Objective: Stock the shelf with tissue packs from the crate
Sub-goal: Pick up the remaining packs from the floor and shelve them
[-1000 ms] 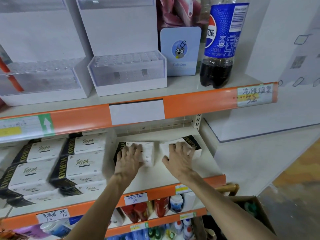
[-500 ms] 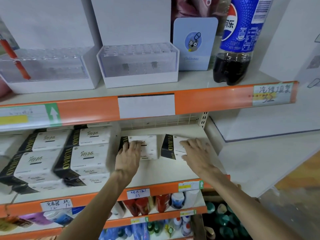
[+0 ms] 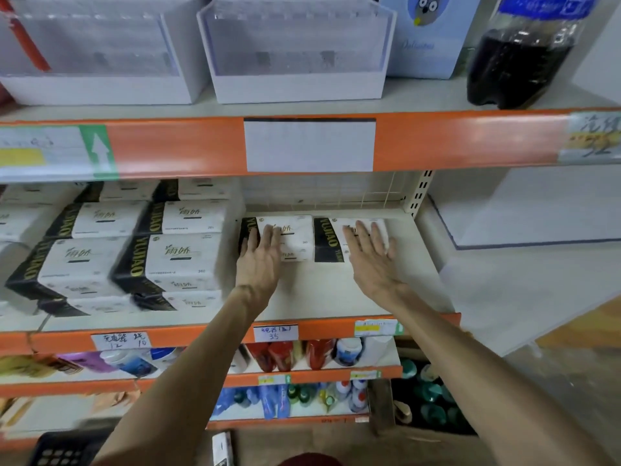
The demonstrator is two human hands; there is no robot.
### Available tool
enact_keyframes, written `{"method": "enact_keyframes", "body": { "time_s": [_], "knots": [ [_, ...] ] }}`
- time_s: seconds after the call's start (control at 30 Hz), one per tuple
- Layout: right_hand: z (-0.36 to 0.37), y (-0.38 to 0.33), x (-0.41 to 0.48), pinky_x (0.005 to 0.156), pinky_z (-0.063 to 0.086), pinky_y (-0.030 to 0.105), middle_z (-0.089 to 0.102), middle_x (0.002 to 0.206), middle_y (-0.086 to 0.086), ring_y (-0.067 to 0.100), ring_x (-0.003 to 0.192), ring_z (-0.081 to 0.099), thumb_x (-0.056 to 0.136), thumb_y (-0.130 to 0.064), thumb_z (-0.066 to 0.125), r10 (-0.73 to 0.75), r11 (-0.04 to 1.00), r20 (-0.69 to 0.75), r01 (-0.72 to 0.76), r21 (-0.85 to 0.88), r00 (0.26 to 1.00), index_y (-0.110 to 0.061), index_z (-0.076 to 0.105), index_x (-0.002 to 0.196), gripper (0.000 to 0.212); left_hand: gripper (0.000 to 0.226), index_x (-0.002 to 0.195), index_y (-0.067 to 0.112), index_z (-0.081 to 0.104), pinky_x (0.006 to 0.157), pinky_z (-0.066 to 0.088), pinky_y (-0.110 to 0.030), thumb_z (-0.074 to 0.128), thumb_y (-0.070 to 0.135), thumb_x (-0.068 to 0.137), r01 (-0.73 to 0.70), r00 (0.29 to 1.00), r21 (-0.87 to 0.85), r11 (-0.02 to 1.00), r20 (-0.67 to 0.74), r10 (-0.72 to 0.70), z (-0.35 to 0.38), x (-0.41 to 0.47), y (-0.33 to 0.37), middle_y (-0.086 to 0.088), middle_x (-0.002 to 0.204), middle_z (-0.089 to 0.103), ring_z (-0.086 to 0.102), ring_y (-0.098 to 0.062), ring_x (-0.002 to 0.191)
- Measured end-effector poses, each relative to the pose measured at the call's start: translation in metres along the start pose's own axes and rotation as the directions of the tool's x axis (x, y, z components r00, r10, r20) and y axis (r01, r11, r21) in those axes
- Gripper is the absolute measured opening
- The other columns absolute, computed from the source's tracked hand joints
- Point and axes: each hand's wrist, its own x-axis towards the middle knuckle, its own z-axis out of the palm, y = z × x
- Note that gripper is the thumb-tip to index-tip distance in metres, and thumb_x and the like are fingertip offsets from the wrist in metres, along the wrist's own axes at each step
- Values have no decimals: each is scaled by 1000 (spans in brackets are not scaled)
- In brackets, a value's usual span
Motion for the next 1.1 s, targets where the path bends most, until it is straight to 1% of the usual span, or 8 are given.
{"method": "enact_keyframes", "body": {
  "time_s": [0.17,0.33,0.4,0.5,0.57,0.7,0.93,1.1],
  "knots": [
    [-9,-5,26,114,-5,60,-12,162,0,30,147,-16,94,-6,47,-19,1000,70,20,-4,997,-25,-8,153,83,72,151,13,17,118,20,-40,57,8,91,33,999,-30,999,20,-33,-3,23,-4,-5,154,25,18,-30,144],
    [-8,-23,19,114,11,58,14,159,9,36,144,7,79,-3,56,75,997,-120,-75,6,990,-11,17,150,81,72,148,10,20,110,32,-37,60,11,87,42,999,-24,999,14,-41,-2,28,0,-6,149,29,29,-26,135],
    [0,-29,10,115,9,59,6,160,13,40,144,5,80,-6,58,46,998,-72,-49,-32,996,-9,10,152,87,86,151,8,9,116,23,-34,62,3,84,14,1000,-58,998,13,-14,1,24,-4,-8,155,17,19,-28,142],
    [4,-23,18,116,-3,59,-12,161,8,39,146,-12,78,1,53,30,999,20,-30,-16,999,-13,-9,153,97,85,152,4,-6,119,3,-33,52,2,89,-50,996,-6,999,72,51,-1,22,-9,-11,160,-2,0,-29,148],
    [2,-21,28,116,-3,59,-16,161,8,38,145,-16,76,5,51,17,999,49,-15,-28,999,-14,-14,152,102,85,151,3,-8,119,1,-36,47,-6,88,-51,994,-31,998,96,54,-1,29,-10,-11,160,-8,-6,-30,148],
    [-6,-22,45,116,-5,59,-20,160,8,38,145,-20,72,12,48,22,998,122,-15,-57,992,-13,-18,151,106,79,152,5,-1,120,-1,-40,34,-11,83,-5,988,-166,986,149,30,-9,47,-6,-10,161,-3,-7,-28,148],
    [-15,-24,65,116,-3,58,-14,160,7,37,146,-15,75,7,54,27,997,155,-16,-72,988,-14,-15,151,105,76,149,3,12,120,4,-40,44,-6,80,-19,985,-202,979,164,53,-15,68,-13,-12,155,14,7,-30,145],
    [-20,-28,73,116,-1,59,-17,160,7,37,146,-15,85,-2,53,60,993,212,-36,-113,976,-14,-19,151,98,84,151,8,12,121,3,-37,51,-4,77,-30,973,-247,968,217,85,-17,79,-19,-7,157,11,4,-24,147]
  ]
}}
